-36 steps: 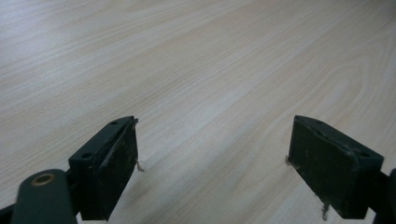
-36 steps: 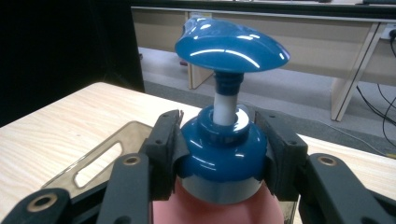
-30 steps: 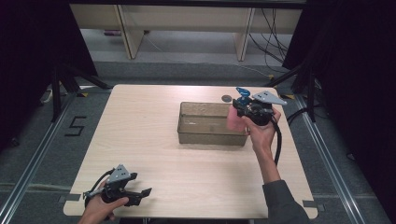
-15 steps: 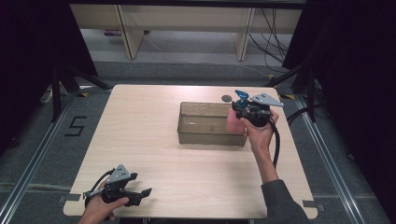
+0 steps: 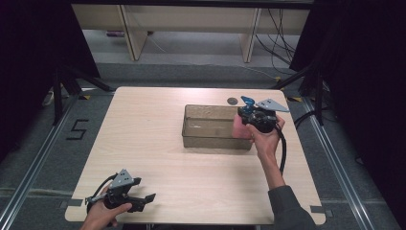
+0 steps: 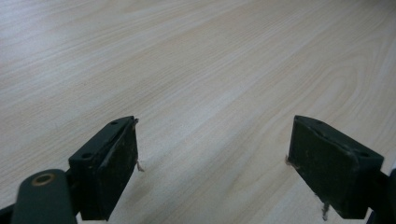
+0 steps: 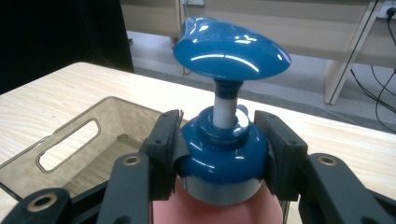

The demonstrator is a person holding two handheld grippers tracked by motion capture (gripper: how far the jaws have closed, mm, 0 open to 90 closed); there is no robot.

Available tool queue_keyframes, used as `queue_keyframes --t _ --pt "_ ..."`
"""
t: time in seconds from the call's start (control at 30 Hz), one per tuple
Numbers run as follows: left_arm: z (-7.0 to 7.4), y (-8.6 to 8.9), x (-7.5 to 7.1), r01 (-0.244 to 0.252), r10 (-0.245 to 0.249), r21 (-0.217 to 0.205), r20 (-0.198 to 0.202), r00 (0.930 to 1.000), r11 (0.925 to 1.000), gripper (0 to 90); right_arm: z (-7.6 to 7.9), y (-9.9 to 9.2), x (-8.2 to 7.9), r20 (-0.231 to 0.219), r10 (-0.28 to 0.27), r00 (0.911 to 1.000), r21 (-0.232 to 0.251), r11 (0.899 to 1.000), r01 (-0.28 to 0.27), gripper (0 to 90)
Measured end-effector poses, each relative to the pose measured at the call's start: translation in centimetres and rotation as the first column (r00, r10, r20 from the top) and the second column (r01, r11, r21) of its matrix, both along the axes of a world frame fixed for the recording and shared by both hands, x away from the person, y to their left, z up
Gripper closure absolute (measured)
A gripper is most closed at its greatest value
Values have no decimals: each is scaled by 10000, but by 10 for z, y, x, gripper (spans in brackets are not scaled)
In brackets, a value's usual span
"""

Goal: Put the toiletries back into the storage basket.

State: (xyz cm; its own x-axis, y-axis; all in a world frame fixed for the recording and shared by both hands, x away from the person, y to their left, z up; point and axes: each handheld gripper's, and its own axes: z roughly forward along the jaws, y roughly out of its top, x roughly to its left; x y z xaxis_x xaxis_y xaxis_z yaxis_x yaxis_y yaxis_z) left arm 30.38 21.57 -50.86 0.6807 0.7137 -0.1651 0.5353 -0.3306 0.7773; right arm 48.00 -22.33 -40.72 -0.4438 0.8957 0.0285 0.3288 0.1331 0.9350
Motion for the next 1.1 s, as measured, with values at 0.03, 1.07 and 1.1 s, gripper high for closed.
queue_keyframes --t 0.03,1.07,1.1 --pt "0 -1 0 -127 127 -88 -1 9999 9999 152 -1 0 0 23 -65 10000 -47 10000 65 532" --pt "1 -1 -2 -40 40 -59 12 10000 10000 152 -23 0 -5 -433 -144 9990 -510 9986 122 532" --pt "1 -1 -2 -40 40 -59 12 10000 10000 152 -23 0 -5 -433 -144 9990 -510 9986 122 532"
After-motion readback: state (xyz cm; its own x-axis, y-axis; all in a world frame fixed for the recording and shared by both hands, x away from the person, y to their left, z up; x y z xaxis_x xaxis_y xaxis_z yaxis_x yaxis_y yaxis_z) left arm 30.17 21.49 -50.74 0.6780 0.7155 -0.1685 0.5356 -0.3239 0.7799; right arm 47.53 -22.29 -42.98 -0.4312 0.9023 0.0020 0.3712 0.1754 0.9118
